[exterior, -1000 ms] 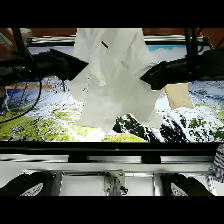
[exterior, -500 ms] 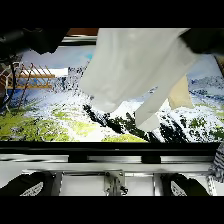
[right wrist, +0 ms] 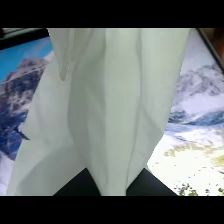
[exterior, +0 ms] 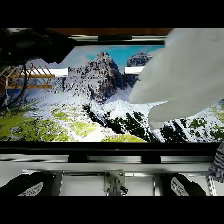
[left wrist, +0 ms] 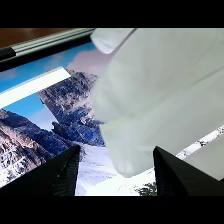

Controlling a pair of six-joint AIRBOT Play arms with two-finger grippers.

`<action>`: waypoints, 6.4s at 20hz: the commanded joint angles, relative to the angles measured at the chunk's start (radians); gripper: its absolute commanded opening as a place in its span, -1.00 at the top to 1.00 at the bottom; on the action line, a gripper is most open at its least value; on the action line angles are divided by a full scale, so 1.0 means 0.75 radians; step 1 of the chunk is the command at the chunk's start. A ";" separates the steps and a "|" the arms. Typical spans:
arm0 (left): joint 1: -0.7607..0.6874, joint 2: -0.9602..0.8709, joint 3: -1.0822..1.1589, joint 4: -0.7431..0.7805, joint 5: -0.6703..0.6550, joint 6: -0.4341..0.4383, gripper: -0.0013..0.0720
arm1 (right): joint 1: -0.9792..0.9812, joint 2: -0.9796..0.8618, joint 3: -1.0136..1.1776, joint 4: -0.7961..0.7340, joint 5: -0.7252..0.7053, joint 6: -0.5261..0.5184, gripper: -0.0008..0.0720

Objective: Fold the shirts.

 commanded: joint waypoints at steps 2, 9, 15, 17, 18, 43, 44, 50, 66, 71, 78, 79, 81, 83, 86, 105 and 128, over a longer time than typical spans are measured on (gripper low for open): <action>0.001 -0.055 0.000 -0.001 -0.026 -0.001 -0.51 | -0.187 0.001 0.007 -0.044 -0.055 0.006 0.85; 0.001 -0.117 -0.001 -0.001 -0.026 0.000 -0.51 | -0.300 0.001 0.007 -0.279 -0.025 0.004 0.85; 0.001 -0.145 -0.001 -0.001 -0.026 -0.001 -0.50 | -0.299 0.015 0.007 0.257 -0.070 -0.105 0.85; 0.001 -0.145 -0.001 -0.001 -0.026 -0.001 -0.51 | -0.299 0.053 0.007 0.273 -0.068 -0.107 0.85; 0.001 -0.145 -0.001 -0.001 -0.025 0.000 -0.50 | -0.299 0.081 0.007 0.300 -0.070 -0.190 0.85; 0.001 -0.150 0.002 -0.001 0.024 0.000 -0.51 | -0.299 0.286 0.007 -0.342 -0.092 0.011 0.85; 0.001 -0.150 0.002 -0.001 0.024 0.000 -0.51 | -0.299 0.233 0.007 -0.344 -0.060 0.023 0.85; 0.001 -0.150 0.002 -0.001 0.024 0.000 -0.50 | -0.300 0.011 0.007 -0.467 0.342 0.133 0.85; 0.001 -0.150 0.002 -0.001 0.024 0.000 -0.51 | -0.321 -0.166 0.007 -0.708 0.405 0.392 0.85; 0.001 -0.151 0.002 -0.001 0.023 0.000 -0.51 | -0.505 -0.180 0.007 -0.569 0.512 0.425 0.85; 0.001 -0.171 0.002 -0.001 -0.002 -0.001 -0.51 | -0.672 -0.163 0.007 -0.576 0.574 0.263 0.85; 0.001 -0.171 0.002 -0.001 -0.014 -0.001 -0.51 | -0.694 -0.164 0.007 -0.576 0.584 0.263 0.85; 0.001 -0.171 0.002 0.000 -0.066 -0.001 -0.51 | -0.742 -0.164 0.007 -0.576 0.614 0.261 0.85; 0.001 -0.171 0.002 0.000 -0.127 -0.001 -0.51 | -0.784 -0.162 0.007 -0.574 0.639 0.258 0.85; 0.001 -0.171 0.002 -0.001 -0.181 -0.002 -0.50 | -0.833 -0.157 0.007 -0.575 0.685 0.254 0.85; 0.001 -0.233 0.002 0.044 -0.246 -0.046 -0.51 | -1.548 -0.039 0.007 -0.223 0.318 0.096 0.85; 0.001 -0.330 0.002 0.044 -0.045 -0.046 -0.51 | -1.817 0.182 0.007 0.270 -0.321 0.089 -0.59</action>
